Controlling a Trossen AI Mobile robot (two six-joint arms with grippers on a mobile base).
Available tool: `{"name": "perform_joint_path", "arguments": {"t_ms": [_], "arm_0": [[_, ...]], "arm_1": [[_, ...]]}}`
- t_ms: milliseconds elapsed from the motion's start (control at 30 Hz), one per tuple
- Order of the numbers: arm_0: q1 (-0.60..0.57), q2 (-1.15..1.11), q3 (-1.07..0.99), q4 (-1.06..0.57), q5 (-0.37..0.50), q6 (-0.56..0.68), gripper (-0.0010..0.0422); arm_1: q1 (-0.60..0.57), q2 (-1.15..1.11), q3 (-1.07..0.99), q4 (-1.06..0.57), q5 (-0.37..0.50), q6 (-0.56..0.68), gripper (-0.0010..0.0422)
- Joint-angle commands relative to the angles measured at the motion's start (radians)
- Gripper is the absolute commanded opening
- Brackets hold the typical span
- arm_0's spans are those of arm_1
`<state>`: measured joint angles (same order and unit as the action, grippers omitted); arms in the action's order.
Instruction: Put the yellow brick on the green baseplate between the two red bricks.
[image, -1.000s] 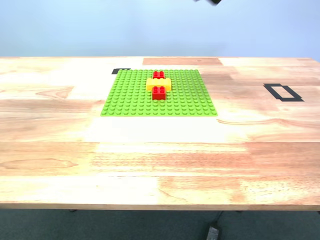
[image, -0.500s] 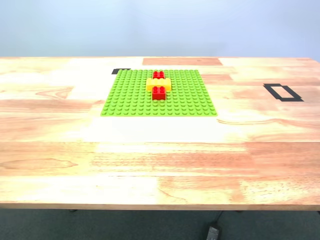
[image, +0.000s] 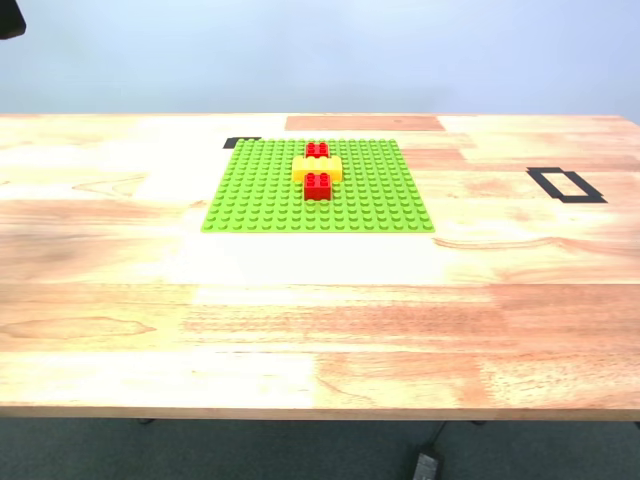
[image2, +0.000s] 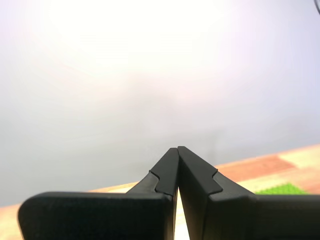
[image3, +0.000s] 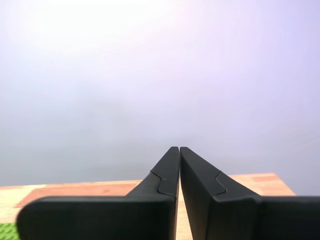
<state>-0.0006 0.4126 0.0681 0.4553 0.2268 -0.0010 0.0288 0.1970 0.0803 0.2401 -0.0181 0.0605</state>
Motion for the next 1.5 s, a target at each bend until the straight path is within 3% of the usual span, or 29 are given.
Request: {"name": "perform_joint_path", "arguments": {"t_ms": [33, 233, 633, 767, 1000, 1500], "arm_0": [[0.0, -0.043, -0.058, -0.011, -0.072, 0.03, 0.0], [0.0, -0.094, -0.059, -0.159, -0.107, 0.084, 0.0], [0.0, -0.124, -0.06, -0.21, -0.129, 0.068, 0.0], [0.0, -0.132, -0.06, -0.2, -0.201, 0.068, 0.0], [0.0, -0.206, -0.061, -0.147, -0.195, 0.066, 0.0], [0.0, -0.346, -0.06, -0.227, -0.202, 0.057, 0.0]], "arm_1": [[0.003, -0.08, -0.041, -0.025, 0.04, -0.012, -0.0002], [0.003, -0.192, -0.071, -0.203, 0.168, -0.011, -0.0001], [0.003, -0.159, -0.07, -0.206, 0.158, -0.046, -0.0001], [0.003, -0.166, -0.07, -0.195, 0.158, -0.057, -0.0001], [0.003, -0.198, -0.071, -0.171, 0.158, -0.062, -0.0001], [0.003, -0.195, -0.071, -0.152, 0.153, -0.065, -0.0001]]}}
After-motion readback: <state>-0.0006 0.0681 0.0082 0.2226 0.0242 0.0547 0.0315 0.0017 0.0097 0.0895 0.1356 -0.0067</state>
